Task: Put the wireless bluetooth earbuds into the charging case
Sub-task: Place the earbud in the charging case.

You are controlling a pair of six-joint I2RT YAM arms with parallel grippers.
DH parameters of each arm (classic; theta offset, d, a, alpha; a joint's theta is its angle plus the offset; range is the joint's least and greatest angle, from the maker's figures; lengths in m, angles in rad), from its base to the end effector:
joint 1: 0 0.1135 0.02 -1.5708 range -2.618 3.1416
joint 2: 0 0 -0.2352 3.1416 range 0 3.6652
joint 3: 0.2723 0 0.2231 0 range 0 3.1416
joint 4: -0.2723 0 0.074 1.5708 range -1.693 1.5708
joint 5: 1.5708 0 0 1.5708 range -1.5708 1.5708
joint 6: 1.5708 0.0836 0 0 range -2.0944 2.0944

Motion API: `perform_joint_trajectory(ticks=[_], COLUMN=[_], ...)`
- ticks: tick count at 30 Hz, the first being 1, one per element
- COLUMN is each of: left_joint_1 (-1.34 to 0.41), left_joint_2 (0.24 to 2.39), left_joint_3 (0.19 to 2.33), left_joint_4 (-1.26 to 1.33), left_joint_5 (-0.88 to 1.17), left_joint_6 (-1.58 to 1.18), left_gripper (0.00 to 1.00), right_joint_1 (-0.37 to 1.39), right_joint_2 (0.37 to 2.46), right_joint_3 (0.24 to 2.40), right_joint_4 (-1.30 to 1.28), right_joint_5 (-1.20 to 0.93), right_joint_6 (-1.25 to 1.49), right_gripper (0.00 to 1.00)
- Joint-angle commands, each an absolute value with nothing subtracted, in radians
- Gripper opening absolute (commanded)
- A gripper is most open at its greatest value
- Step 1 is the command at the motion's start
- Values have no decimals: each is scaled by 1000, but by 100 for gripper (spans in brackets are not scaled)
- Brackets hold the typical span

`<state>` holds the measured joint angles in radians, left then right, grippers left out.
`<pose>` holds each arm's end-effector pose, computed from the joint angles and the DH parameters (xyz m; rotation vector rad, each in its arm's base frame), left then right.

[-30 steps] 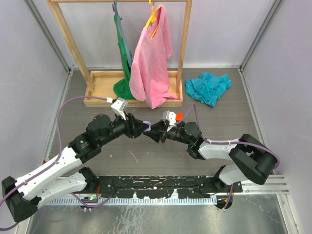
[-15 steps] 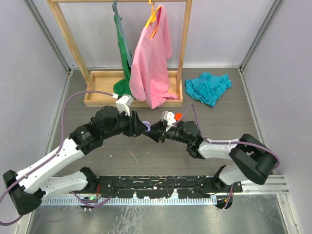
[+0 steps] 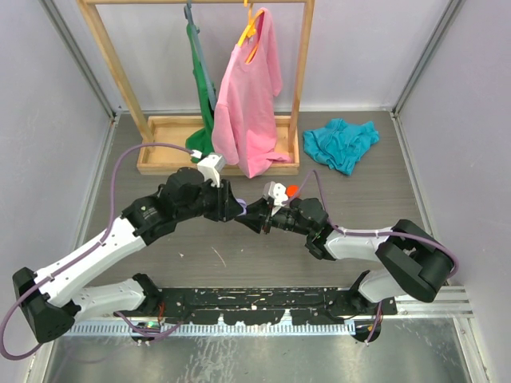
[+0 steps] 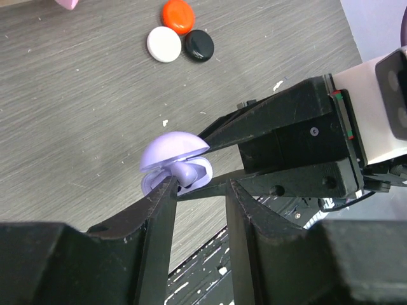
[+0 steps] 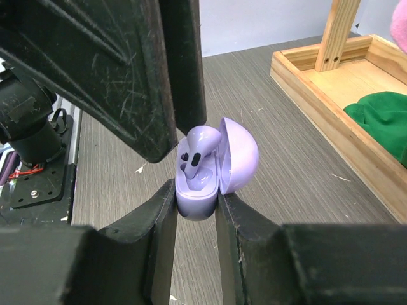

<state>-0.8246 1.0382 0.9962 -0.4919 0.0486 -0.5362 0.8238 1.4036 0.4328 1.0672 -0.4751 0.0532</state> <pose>0.1690 -0.1888 0.2869 0.3504 2.1984 -0.8410 0.1753 0.2456 0.2162 -0.9496 1.2599 1.0470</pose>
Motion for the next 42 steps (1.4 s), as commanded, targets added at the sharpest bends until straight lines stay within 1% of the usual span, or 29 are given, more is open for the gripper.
perform_joint_trajectory(ticks=[1, 14, 19, 26, 31, 33, 36, 38, 42], left_joint_1=[-826, -826, -823, -781, -729, -694, -624, -585, -556], left_joint_2=[1048, 1095, 1085, 1011, 944, 937, 941, 950, 973], left_joint_3=[1059, 1090, 1097, 1074, 1056, 1050, 1031, 1007, 974], left_joint_4=[-478, -459, -476, -516, -549, -566, -569, -541, -482], left_joint_5=[45, 154, 175, 164, 174, 202, 304, 396, 501], left_joint_6=[-496, -431, -398, -400, -396, -393, -400, -413, -432], left_gripper=[38, 40, 43, 49, 57, 60, 61, 62, 65], right_joint_1=[830, 833, 834, 833, 833, 833, 833, 833, 833], right_joint_2=[1359, 1371, 1371, 1373, 1381, 1386, 1388, 1387, 1384], right_joint_3=[462, 477, 482, 492, 500, 512, 528, 536, 548], right_joint_4=[1112, 1106, 1096, 1072, 1069, 1069, 1070, 1067, 1065], right_joint_5=[-494, -529, -548, -565, -589, -605, -628, -645, -672], right_joint_6=[37, 40, 37, 30, 29, 30, 33, 38, 50], right_gripper=[1, 1, 1, 1, 1, 1, 1, 1, 1])
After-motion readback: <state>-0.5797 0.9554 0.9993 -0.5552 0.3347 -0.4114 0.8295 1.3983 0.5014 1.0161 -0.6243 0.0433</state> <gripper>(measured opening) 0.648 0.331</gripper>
